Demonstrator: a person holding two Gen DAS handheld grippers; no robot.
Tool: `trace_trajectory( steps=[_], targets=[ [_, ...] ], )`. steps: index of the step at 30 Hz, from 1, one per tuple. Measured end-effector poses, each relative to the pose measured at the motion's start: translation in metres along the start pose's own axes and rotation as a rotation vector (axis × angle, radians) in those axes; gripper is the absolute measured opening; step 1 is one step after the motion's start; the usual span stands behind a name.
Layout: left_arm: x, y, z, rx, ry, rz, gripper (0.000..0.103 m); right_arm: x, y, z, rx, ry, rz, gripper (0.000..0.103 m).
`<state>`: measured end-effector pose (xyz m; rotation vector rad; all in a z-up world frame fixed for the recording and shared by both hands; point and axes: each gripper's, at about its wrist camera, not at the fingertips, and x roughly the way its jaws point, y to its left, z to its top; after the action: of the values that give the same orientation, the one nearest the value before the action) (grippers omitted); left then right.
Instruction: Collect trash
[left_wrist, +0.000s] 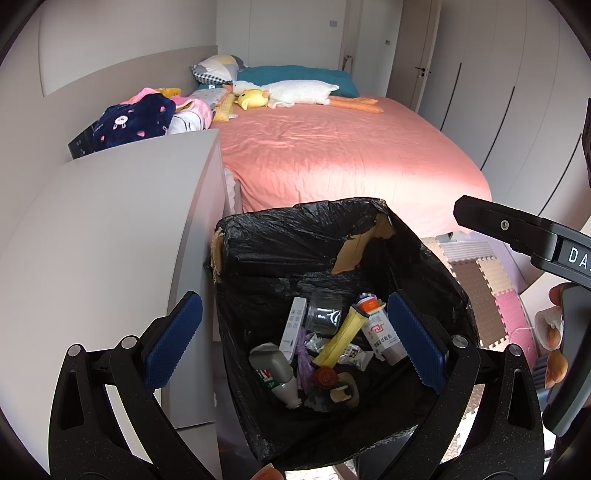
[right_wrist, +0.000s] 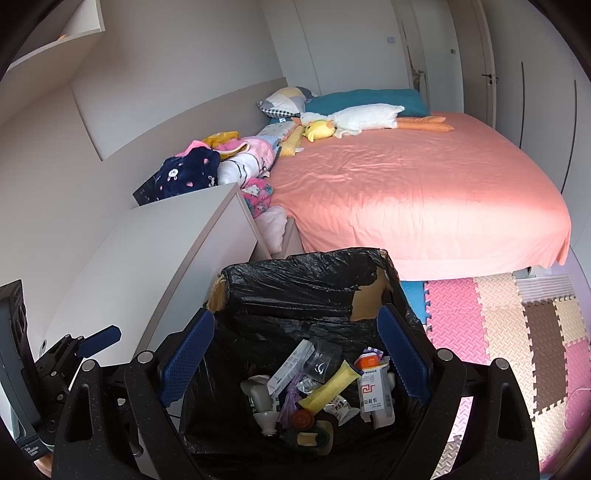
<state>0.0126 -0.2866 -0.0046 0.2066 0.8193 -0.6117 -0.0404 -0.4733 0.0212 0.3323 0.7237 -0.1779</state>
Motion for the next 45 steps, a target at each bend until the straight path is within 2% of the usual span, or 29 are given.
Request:
trace_trajectory(
  steps=[19, 27, 39, 45],
  targets=[
    [-0.001, 0.0008, 0.0015, -0.004, 0.003, -0.006, 0.097, 0.0024, 0.0003, 0.0001, -0.003, 0.01, 0.0, 0.09],
    [-0.0017, -0.0051, 0.0015, 0.018, 0.012, -0.037, 0.097, 0.0032, -0.0001, -0.0004, -0.003, 0.011, -0.002, 0.09],
    [0.0016, 0.0023, 0.0012, -0.031, 0.02, -0.06, 0.097, 0.0036, 0.0008, -0.0002, -0.005, 0.012, -0.002, 0.09],
    [0.001, 0.0018, 0.003, -0.029, 0.012, -0.024, 0.097, 0.0043, 0.001, -0.0008, -0.007, 0.015, -0.002, 0.09]
  ],
)
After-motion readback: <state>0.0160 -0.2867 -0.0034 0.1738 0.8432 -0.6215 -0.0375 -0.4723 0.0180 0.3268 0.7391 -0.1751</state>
